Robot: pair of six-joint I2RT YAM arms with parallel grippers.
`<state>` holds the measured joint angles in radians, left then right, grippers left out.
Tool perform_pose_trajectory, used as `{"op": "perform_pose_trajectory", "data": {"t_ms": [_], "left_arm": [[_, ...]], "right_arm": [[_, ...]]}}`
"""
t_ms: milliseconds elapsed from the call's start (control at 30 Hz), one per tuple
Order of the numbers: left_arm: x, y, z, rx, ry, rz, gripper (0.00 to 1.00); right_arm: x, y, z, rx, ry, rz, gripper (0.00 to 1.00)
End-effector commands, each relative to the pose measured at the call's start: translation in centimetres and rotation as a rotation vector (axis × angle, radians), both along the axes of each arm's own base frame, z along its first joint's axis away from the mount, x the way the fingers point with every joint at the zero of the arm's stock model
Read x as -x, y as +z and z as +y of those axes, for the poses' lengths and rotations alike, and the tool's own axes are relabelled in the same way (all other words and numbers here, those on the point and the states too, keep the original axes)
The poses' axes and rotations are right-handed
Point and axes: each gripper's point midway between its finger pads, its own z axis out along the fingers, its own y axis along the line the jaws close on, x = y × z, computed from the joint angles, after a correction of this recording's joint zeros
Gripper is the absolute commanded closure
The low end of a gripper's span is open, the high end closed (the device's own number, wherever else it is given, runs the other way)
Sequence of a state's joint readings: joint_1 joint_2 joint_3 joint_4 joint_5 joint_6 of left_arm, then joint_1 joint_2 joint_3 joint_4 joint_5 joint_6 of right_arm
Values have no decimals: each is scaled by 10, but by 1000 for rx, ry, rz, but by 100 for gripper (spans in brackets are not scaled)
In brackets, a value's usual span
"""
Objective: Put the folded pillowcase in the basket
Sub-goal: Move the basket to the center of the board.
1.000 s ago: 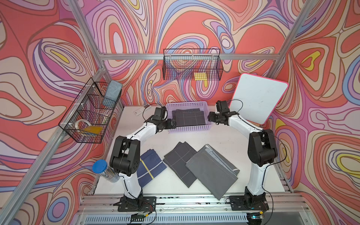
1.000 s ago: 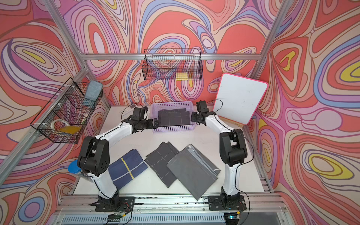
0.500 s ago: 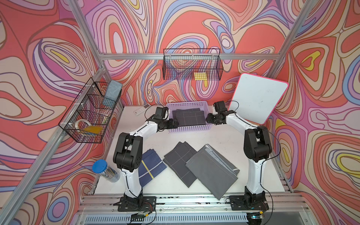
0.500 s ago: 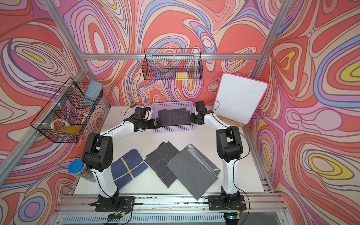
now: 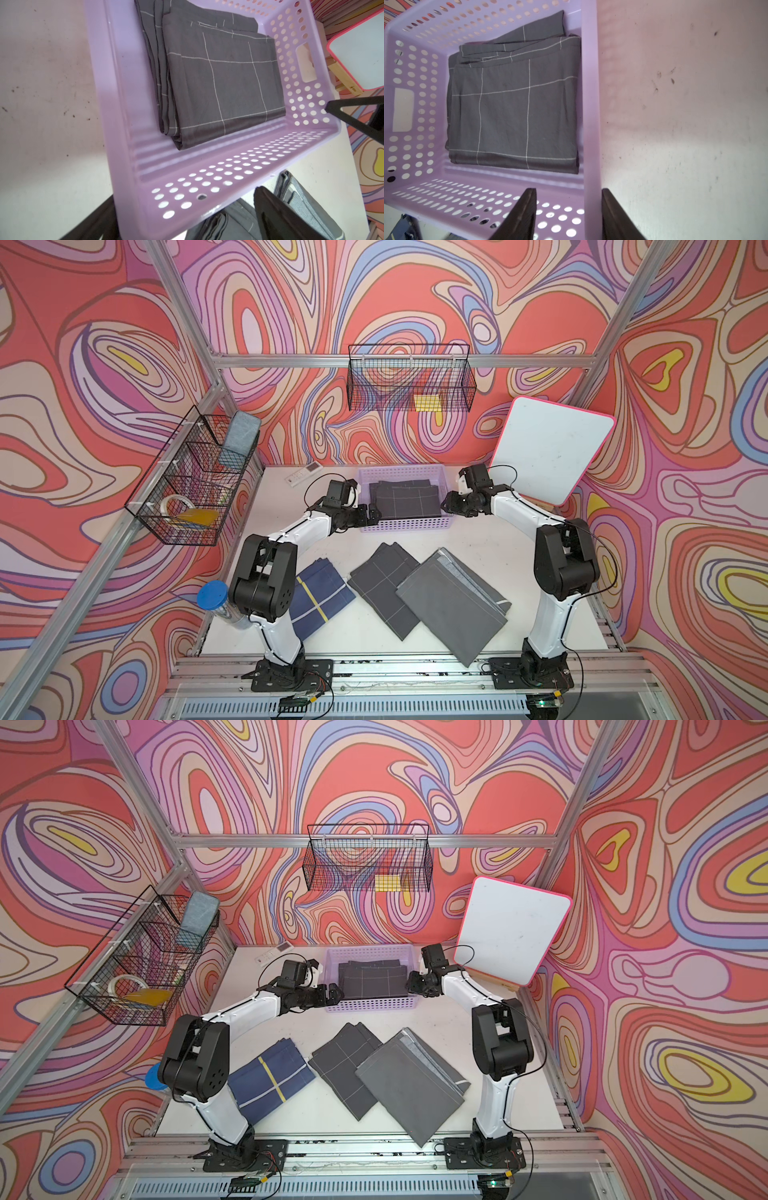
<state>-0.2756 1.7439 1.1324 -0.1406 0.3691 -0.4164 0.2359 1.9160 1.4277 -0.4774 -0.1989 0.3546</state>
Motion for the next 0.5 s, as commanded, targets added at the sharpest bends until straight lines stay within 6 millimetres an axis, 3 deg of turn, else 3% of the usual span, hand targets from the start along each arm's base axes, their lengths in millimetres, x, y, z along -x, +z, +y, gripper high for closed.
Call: {"op": "perform_pose_trajectory", "data": {"t_ms": [0, 267, 300, 467], "left_arm": [[8, 22, -13, 62, -28, -63, 4], [28, 12, 29, -89, 136, 7, 1], [32, 15, 31, -92, 145, 0, 1], [62, 36, 25, -89, 96, -56, 1]], "right_arm": [[3, 20, 9, -34, 8, -52, 46], [15, 26, -28, 97, -137, -65, 32], [19, 40, -30, 91, -148, -93, 31], [46, 55, -44, 102, -185, -119, 30]]}}
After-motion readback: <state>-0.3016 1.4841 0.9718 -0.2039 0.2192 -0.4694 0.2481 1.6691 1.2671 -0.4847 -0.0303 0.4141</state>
